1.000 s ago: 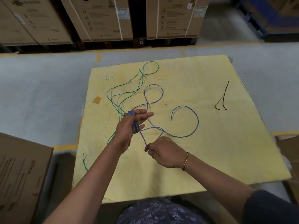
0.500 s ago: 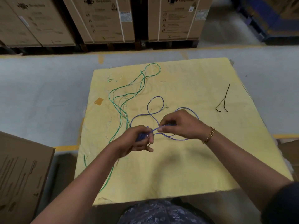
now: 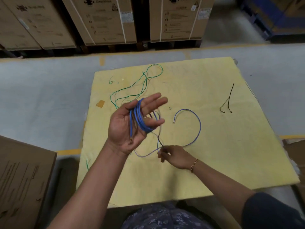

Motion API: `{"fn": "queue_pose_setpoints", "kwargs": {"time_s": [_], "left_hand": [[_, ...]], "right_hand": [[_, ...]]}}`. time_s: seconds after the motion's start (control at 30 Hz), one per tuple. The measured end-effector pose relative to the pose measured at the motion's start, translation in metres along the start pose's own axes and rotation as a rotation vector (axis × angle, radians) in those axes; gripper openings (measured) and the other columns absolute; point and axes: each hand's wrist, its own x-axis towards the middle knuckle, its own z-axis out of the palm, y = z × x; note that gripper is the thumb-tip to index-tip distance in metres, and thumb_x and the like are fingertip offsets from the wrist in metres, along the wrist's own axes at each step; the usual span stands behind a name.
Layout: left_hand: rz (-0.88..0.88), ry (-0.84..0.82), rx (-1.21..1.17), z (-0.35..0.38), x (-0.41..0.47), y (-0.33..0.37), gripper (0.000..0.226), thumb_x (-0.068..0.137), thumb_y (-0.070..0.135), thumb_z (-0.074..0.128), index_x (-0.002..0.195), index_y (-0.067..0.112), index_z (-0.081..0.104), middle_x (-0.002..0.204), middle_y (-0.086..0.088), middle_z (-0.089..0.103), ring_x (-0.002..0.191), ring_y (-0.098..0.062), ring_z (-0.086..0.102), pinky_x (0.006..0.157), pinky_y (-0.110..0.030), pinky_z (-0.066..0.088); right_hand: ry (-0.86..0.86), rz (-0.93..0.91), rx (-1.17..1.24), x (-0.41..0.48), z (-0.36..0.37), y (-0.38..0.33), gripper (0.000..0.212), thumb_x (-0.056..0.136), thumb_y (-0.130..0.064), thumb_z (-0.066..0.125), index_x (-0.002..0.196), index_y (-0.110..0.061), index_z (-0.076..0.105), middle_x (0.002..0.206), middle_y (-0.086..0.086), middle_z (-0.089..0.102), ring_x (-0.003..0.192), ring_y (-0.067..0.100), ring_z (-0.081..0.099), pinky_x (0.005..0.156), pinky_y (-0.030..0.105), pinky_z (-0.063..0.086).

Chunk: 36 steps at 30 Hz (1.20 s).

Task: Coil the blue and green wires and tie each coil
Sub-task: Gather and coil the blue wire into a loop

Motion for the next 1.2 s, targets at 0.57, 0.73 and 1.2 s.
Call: {"fn": "queue_pose_setpoints", "kwargs": {"time_s": [0.57, 0.73, 1.2], "left_hand": [[-0.389, 0.478, 1.218, -0.041, 0.005, -0.027, 0.041, 0.104, 0.015, 0.03, 0.129, 0.023, 0.062, 0.114, -0.02, 0.072, 0.099, -0.021, 0.069, 0.089, -0.022, 0.044], [-0.375, 0.366, 0.753, -0.042, -0.003, -0.031, 0.054, 0.099, 0.024, 0.024, 0.111, 0.0, 0.071, 0.041, -0.004, 0.028, 0.037, -0.022, 0.033, 0.106, -0.045, 0.045], [0.143, 0.344, 0.16, -0.016, 0.016, 0.0, 0.054, 0.101, 0.023, 0.027, 0.137, -0.009, 0.052, 0.047, 0.003, 0.041, 0.036, -0.011, 0.039, 0.095, -0.046, 0.056]], "right_hand": [[-0.076, -0.256, 0.014, -0.018, -0.091, -0.068, 0.013, 0.094, -0.037, 0.061, 0.084, -0.031, 0.068, 0.08, -0.001, 0.067, 0.07, 0.01, 0.054, 0.073, 0.037, 0.047], [0.152, -0.287, 0.091, -0.004, -0.127, -0.064, 0.02, 0.085, -0.039, 0.077, 0.079, -0.02, 0.073, 0.06, -0.007, 0.054, 0.06, 0.008, 0.043, 0.059, 0.027, 0.035], [0.144, 0.039, 0.266, 0.019, -0.027, -0.026, 0.029, 0.089, -0.041, 0.069, 0.07, -0.019, 0.068, 0.052, -0.013, 0.053, 0.051, 0.005, 0.044, 0.058, 0.028, 0.036]]}}
